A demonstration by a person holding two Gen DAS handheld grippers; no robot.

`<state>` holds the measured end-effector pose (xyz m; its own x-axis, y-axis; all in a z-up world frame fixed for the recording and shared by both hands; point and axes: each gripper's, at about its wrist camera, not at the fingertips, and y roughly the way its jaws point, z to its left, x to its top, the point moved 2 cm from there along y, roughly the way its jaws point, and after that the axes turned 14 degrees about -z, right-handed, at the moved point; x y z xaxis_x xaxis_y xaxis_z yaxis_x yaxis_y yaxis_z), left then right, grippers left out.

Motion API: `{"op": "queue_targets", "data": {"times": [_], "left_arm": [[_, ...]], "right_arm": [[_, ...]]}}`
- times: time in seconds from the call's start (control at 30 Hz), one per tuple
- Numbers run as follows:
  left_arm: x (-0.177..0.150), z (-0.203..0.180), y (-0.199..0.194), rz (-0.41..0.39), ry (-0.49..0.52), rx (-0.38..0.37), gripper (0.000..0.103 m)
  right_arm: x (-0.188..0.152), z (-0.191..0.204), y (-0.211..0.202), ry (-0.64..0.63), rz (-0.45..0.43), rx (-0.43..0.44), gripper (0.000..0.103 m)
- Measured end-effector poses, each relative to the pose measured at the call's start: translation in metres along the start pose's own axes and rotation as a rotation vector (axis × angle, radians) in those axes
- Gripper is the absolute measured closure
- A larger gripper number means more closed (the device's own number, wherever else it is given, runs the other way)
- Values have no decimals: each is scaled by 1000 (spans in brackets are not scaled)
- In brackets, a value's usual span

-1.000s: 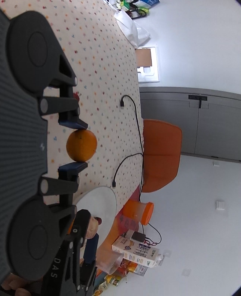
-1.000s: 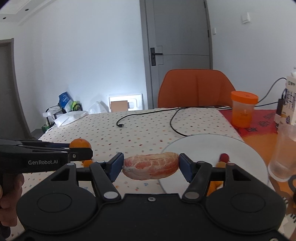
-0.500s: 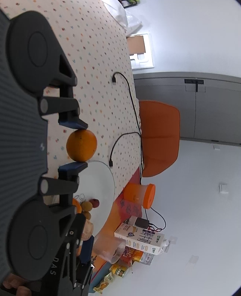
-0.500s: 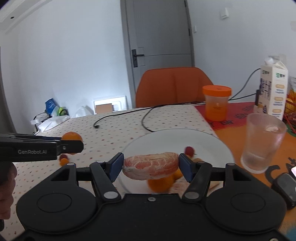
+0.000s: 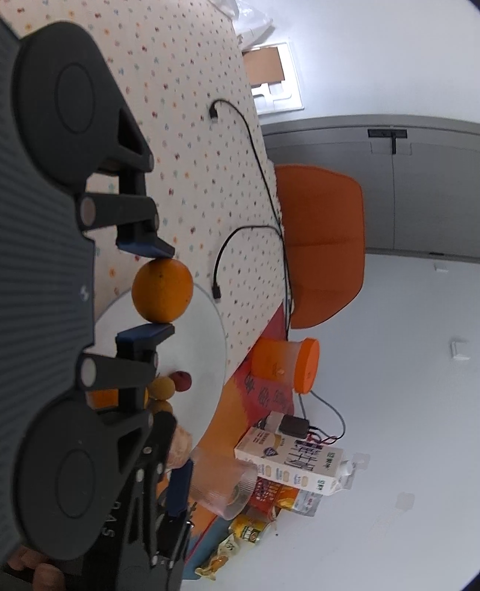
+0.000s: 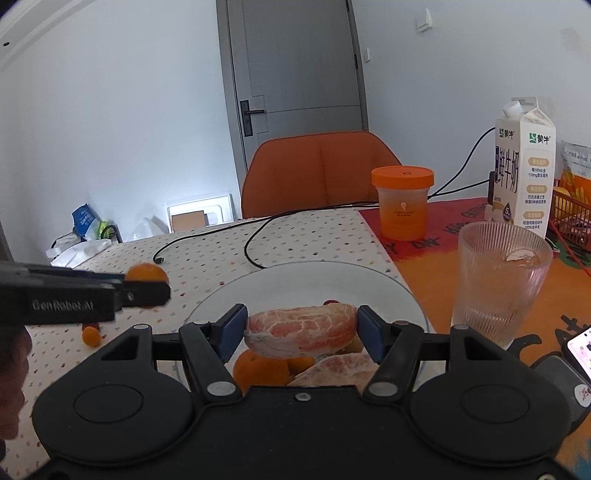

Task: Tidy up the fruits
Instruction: 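Carry the orange and pomelo segment into the white bowl and open both tools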

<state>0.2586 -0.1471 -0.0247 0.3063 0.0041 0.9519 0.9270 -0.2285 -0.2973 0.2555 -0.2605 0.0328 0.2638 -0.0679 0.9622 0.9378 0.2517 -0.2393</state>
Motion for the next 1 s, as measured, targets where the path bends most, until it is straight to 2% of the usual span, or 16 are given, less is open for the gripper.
{"op": "queue_targets", "data": {"times": [0.3,0.57,0.8,0.87,0.93,1.0], "left_arm": [[-8,-10,22,38,-10,-25,66],[-3,5,18,17,-20,20,50],[2,21,5,-9,-8,72,32],[3,26,1,-16,-11,86,30],[4,30,-2,-20,-16,93,29],[4,34,-5,-21,-18,103,27]], "right_arm": [[2,1,14,3,-3,18,41],[3,5,26,-3,1,33,41],[3,16,32,-6,2,57,41],[4,19,34,-4,-1,72,41],[4,23,35,9,-10,122,36],[4,25,36,16,-7,132,31]]}}
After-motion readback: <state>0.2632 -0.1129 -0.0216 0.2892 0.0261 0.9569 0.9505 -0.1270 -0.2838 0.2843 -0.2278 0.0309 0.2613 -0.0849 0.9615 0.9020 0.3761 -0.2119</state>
